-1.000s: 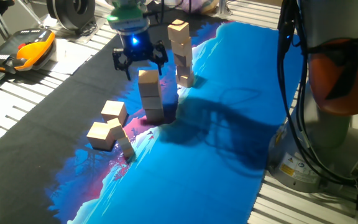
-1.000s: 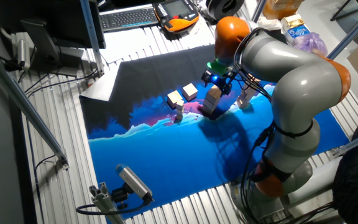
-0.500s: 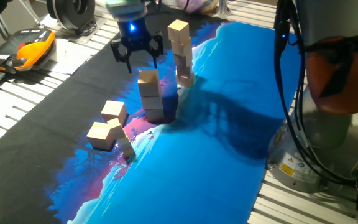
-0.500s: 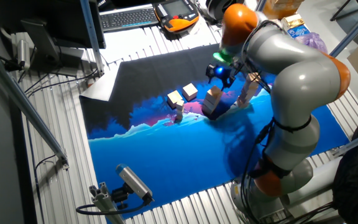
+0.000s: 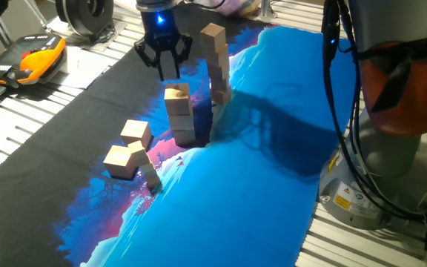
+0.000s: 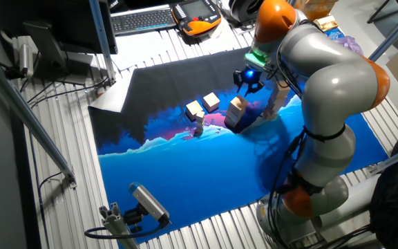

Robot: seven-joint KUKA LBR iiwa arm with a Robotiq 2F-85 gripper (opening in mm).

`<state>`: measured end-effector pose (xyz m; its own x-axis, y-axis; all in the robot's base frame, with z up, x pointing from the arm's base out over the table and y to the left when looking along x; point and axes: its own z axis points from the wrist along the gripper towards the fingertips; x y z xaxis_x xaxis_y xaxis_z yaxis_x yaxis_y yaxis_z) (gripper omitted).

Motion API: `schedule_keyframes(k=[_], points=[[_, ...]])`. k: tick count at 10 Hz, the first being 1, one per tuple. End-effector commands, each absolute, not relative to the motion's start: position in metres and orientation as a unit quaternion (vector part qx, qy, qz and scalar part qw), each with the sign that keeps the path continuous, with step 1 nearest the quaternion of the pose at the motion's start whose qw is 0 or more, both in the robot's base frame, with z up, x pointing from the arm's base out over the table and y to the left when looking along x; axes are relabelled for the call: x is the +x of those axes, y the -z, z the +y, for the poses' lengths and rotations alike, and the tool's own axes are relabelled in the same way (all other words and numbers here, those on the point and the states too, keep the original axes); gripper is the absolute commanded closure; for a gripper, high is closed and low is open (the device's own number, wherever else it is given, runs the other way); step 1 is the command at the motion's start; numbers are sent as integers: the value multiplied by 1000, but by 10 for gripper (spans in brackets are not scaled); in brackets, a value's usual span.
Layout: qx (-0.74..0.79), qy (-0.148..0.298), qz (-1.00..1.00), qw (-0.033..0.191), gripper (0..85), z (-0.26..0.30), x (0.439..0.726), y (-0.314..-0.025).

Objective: Stack the blocks in a vertical line of five

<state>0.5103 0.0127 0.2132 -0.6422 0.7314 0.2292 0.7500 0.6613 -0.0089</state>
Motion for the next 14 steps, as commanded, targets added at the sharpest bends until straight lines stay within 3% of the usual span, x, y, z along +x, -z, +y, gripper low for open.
schedule_keyframes(k=[1,4,7,8,14], points=[[-397,39,-910,109,850,13,510,-213],[-356,87,-919,148,850,13,510,-213],[-405,105,-897,146,850,13,510,-213],[-421,99,-892,135,680,20,513,-213],[-456,121,-874,115,680,34,526,-203]])
